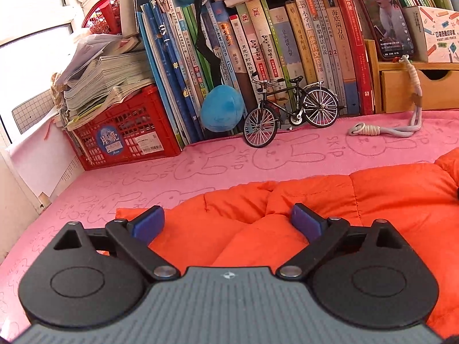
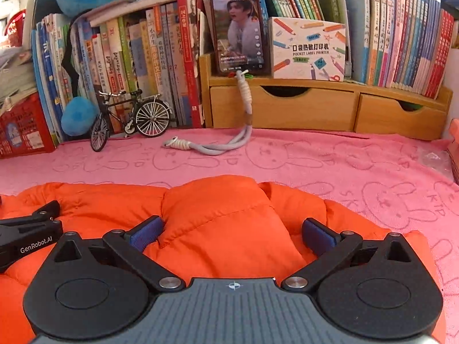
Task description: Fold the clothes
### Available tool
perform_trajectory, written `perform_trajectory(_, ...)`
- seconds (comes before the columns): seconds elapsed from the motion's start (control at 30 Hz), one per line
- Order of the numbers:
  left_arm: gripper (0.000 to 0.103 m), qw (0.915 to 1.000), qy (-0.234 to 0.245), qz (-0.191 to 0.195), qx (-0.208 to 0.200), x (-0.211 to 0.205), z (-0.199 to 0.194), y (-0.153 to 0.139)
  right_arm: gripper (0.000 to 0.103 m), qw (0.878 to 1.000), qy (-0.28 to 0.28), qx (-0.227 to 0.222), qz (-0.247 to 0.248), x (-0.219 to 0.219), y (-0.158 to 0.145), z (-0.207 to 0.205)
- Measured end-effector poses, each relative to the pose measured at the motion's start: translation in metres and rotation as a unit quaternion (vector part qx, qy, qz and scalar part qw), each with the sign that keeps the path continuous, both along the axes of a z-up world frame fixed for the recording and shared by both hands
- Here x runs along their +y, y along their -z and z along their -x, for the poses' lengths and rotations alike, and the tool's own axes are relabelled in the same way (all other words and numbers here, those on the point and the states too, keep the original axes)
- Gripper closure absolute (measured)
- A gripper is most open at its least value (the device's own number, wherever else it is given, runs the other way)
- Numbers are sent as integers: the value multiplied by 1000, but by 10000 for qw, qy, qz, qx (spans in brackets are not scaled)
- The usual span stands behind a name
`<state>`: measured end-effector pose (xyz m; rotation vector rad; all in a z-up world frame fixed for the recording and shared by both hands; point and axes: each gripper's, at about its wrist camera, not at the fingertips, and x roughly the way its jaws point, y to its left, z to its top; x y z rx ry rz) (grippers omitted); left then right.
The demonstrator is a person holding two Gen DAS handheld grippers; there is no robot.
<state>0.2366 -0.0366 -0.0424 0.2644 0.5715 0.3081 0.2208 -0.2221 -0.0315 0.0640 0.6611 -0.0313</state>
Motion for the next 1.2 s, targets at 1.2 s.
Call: perform_trajectory(1.2,7,9814,1572,-1094,-97,-27,55,4,0,8954,-969,-1220,4170,28,6,74)
